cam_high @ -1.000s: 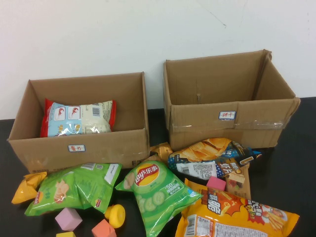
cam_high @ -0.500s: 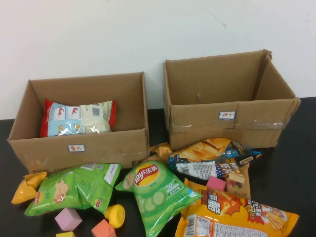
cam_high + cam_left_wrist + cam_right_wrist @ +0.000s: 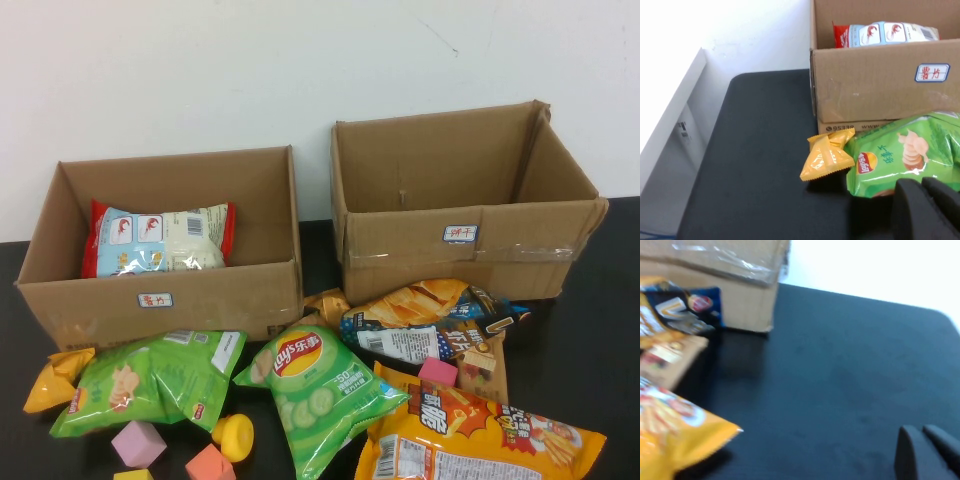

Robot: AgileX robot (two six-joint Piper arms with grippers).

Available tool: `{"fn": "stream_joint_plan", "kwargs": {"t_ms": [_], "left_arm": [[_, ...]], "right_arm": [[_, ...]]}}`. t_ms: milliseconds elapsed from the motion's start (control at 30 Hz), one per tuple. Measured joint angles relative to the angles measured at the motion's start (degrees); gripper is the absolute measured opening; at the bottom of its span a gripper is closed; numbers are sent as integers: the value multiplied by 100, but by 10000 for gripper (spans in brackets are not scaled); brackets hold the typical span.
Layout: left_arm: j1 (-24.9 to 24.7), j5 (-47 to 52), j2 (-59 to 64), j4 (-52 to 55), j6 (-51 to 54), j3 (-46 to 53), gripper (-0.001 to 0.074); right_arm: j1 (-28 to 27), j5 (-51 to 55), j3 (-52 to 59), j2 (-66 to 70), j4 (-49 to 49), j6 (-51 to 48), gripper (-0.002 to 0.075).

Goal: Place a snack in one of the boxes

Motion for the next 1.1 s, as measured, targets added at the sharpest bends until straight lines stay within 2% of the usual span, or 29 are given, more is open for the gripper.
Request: {"fn": "stream_joint_plan", "kwargs": {"t_ms": [100,200,467,600,833,900,967,1100], "left_arm": [[0,-216,0,0,0,22,-3],[0,-943,0,-100,-98,34,-3],[0,-4418,0,-211,-459,34,-3],[0,-5884,0,-237,-482,34,-3],[0,-7483,0,-237,-540,34,-3],[0,-7488,-21,-211,-749,34,-3],[0,-6955,-41,-113,-1027,-46,-3],[0,-4582,-41,448,-1629,-862,-3]], "right_arm": [[0,-40,0,0,-406,0,-1],[0,-463,13,0,-679,0,-1],[0,-4020,13,0,-867,49,-1],[0,-5413,13,-5,-820,165,-1],[0,-5322,13,-28,-213,286,-1],[0,-5228,-10,-28,54,286,-1],[0,-4790,-205,-28,209,286,-1],[0,-3393,-932,-28,286,1,-1]]}}
